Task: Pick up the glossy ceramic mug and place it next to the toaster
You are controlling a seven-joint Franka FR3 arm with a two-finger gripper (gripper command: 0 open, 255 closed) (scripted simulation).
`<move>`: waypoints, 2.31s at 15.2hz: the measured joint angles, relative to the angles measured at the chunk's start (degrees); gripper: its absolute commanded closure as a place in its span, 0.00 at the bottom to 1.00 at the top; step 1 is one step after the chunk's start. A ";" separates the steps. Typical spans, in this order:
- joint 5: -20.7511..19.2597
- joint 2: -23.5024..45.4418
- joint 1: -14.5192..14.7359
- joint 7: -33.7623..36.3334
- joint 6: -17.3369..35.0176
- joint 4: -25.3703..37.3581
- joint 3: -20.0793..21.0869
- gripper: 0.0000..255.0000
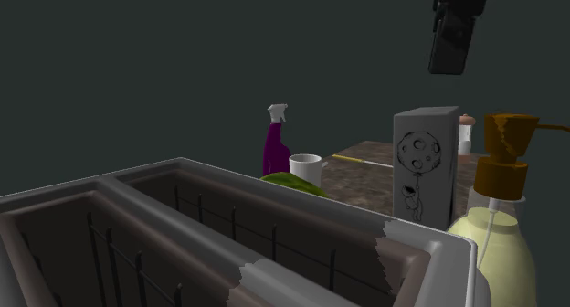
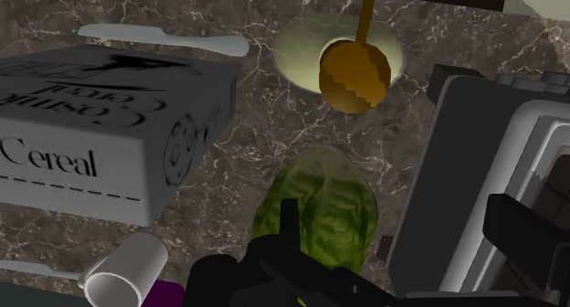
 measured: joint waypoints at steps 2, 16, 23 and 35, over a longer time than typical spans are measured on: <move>-0.23 0.59 -0.15 -0.39 0.63 -0.02 -0.37 0.00; -4.31 22.72 -3.97 -13.63 18.59 5.35 -12.30 0.00; -1.90 36.39 -4.92 -21.00 24.32 13.59 -17.02 0.00; 8.60 63.78 -10.21 -34.73 27.58 36.75 -19.95 0.00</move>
